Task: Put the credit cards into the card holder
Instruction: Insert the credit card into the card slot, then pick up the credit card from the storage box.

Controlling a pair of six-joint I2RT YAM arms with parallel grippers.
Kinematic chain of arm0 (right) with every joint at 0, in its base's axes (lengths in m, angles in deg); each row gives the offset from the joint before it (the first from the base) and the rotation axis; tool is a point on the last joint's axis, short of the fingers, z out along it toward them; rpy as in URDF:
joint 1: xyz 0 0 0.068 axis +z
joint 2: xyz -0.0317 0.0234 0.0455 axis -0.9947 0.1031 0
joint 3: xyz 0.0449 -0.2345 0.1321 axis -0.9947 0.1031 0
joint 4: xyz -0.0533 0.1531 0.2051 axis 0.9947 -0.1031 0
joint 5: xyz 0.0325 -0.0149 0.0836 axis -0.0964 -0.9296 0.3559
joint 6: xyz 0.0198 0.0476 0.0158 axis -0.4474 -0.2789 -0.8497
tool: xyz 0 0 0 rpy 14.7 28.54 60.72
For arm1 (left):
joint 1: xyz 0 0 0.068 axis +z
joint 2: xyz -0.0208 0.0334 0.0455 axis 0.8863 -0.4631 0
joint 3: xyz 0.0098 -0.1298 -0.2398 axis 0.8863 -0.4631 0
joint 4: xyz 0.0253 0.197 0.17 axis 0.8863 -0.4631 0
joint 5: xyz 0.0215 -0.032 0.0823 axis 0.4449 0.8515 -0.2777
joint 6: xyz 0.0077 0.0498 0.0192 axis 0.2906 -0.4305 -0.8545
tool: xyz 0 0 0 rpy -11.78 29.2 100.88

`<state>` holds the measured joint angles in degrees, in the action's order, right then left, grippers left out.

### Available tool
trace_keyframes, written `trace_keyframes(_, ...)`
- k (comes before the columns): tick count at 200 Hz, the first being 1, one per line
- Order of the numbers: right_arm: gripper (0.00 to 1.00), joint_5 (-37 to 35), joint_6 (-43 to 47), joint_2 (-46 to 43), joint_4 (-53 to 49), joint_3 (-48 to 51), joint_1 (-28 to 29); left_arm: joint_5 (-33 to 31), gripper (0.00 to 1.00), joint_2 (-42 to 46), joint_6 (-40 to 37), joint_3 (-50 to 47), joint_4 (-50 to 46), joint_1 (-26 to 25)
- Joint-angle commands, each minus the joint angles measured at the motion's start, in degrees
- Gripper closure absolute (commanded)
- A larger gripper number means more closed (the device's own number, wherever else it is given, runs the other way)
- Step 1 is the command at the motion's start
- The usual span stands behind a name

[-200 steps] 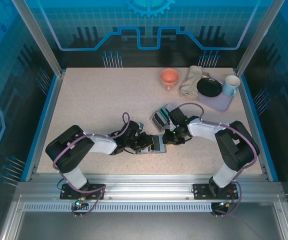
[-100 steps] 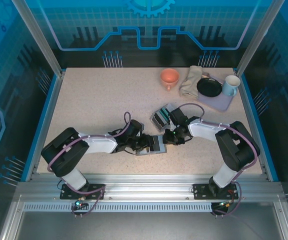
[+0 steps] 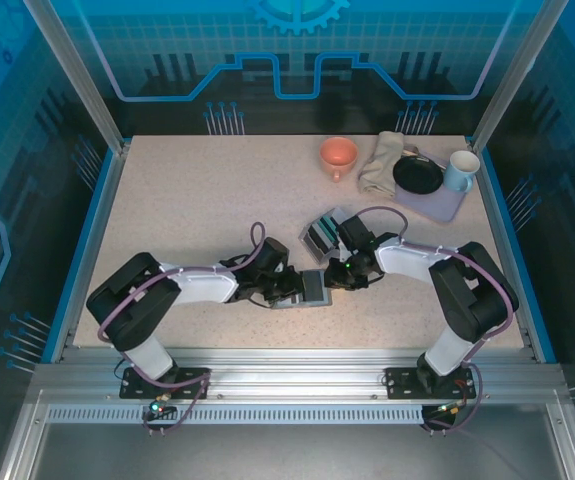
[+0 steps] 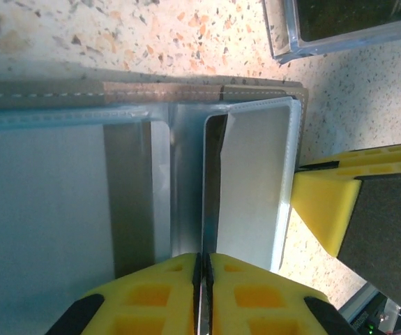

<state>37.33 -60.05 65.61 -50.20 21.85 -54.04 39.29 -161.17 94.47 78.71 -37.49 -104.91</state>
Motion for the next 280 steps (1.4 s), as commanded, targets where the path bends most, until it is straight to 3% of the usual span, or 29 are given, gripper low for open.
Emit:
trace_keyframes(1, 0.78, 4.7, -0.1, 3.7, 1.0, 1.3, 2.1, 2.2, 0.87, -2.1, -0.7, 2.1, -0.2, -0.3)
trace_keyframes(37, 0.78, 4.1, -0.3, 3.3, 0.7, 1.3, 2.2, 4.4, 0.87, -3.6, -0.8, 3.0, 0.7, -0.5)
trace_keyframes(82, 0.75, 1.5, 0.2, 1.6, -1.5, 0.8, 2.1, 0.9, 0.81, 1.8, -2.2, 1.9, -4.3, -0.4)
trace_keyframes(111, 0.68, -3.1, 1.4, -2.9, -4.9, 0.0, 1.5, -4.2, 0.73, 7.9, -4.6, 1.5, -12.1, -0.3)
trace_keyframes(130, 0.57, -5.3, 4.2, -7.6, -8.3, -1.2, 1.1, -8.1, 0.70, 10.5, -5.5, 1.0, -17.1, 0.0)
trace_keyframes(161, 0.52, -13.1, 10.6, -11.6, -15.0, -9.2, 1.0, -7.6, 0.66, 13.5, -5.4, -0.7, -16.9, 2.1)
trace_keyframes(184, 0.53, -19.5, 15.2, -8.9, -18.7, -15.6, 0.1, -5.5, 0.63, 14.3, -5.4, -0.5, -16.1, 4.3)
trace_keyframes(194, 0.47, -20.7, 16.4, -6.7, -19.6, -18.3, -1.4, -4.3, 0.62, 14.5, -5.3, -0.3, -15.7, 5.5)
trace_keyframes(207, 0.32, -19.5, 17.4, -4.0, -19.7, -21.6, -4.0, -2.9, 0.61, 14.6, -5.1, -0.2, -15.2, 7.0)
trace_keyframes(236, 0.13, -15.9, 18.7, 1.4, -16.7, -27.0, -8.7, -0.6, 0.58, 14.9, -4.8, -0.2, -14.2, 9.6)
trace_keyframes(280, 0.12, -2.5, 18.6, 13.3, -17.8, -35.8, -13.0, 0.2, 0.52, 16.2, -4.8, -0.6, -14.7, 11.0)
